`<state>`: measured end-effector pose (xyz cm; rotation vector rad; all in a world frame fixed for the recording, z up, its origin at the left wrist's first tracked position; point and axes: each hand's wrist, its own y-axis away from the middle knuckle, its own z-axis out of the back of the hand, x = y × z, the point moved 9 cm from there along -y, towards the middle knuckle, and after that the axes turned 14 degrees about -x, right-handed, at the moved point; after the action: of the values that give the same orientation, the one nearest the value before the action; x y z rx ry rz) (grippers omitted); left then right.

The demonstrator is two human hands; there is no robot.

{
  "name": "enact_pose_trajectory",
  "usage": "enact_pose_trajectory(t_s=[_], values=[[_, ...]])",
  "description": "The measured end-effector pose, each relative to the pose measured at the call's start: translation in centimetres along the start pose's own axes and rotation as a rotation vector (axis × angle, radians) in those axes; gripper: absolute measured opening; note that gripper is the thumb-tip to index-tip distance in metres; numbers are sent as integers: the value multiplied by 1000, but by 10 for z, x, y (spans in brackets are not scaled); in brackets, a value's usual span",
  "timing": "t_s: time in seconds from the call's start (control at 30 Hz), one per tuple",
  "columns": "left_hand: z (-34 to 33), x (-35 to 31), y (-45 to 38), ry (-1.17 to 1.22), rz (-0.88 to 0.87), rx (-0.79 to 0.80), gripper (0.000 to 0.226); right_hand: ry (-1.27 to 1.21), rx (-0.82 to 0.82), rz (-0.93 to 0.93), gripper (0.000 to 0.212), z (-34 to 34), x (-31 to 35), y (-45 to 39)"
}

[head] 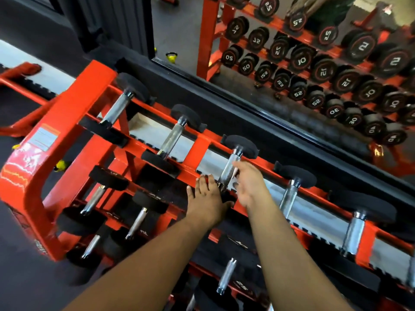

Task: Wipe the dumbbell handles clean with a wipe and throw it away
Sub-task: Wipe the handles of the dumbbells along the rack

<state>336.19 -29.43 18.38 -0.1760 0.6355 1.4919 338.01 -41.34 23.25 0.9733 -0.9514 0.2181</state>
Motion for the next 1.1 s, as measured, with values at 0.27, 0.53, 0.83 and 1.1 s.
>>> enact_pose_trajectory(t_s=[0.27, 0.53, 0.83, 1.1], values=[[3, 0, 1, -4, 11, 16, 108, -28, 39, -154, 24, -11, 21, -7], [2, 1, 0, -6, 20, 38, 107, -42, 86, -242, 23, -17, 26, -9], [0, 2, 0, -30, 36, 60, 107, 16, 148, -230, 21, -15, 5, -15], [0, 3, 0, -10, 40, 31, 109, 117, 155, -182, 25, -11, -20, -13]])
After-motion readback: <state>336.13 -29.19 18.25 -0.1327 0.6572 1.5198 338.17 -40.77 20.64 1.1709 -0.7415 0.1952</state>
